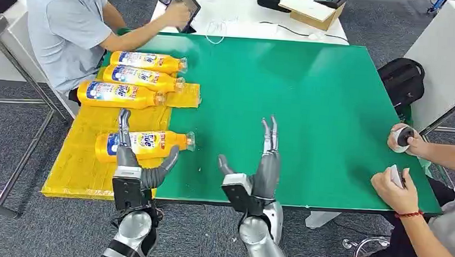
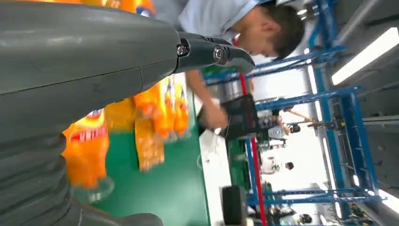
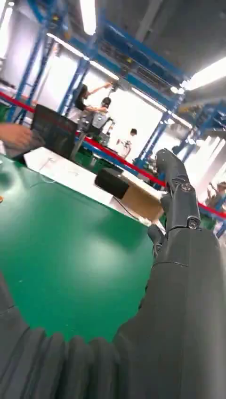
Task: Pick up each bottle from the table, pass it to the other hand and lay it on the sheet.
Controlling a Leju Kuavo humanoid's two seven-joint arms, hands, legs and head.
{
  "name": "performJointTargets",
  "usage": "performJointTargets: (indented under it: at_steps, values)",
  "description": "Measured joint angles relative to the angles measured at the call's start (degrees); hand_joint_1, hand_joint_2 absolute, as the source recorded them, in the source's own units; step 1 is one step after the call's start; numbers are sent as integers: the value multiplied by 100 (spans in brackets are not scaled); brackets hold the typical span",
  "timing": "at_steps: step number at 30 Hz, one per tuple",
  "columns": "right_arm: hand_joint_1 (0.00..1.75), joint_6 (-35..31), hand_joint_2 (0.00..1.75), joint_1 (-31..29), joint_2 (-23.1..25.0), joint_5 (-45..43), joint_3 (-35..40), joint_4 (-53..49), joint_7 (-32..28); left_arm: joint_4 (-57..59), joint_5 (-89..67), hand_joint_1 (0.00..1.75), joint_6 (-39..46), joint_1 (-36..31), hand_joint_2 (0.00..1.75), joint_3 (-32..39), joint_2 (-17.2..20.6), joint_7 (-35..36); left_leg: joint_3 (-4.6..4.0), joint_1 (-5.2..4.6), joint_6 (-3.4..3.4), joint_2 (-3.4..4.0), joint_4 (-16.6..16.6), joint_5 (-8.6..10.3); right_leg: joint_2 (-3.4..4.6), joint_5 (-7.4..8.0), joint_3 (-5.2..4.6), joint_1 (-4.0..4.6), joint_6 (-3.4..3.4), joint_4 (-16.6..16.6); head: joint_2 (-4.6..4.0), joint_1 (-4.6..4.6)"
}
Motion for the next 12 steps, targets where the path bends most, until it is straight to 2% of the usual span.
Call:
performJointTargets:
  at_steps: [7, 12]
  values:
    - [0, 0, 175, -297, 26, -649, 244, 524, 0, -26, -209, 0, 0, -7, 175, 517, -52, 0, 0, 0, 1, 1, 0, 1, 1, 0, 1, 0, 0, 2, 0, 2]
    - [0, 0, 175, -689, 46, -1150, 870, 1100, 0, -230, -353, 0, 0, 92, 175, 850, -72, -4, 0, 1, 0, -1, 0, 2, 0, 0, 0, 0, 0, 3, 0, 2]
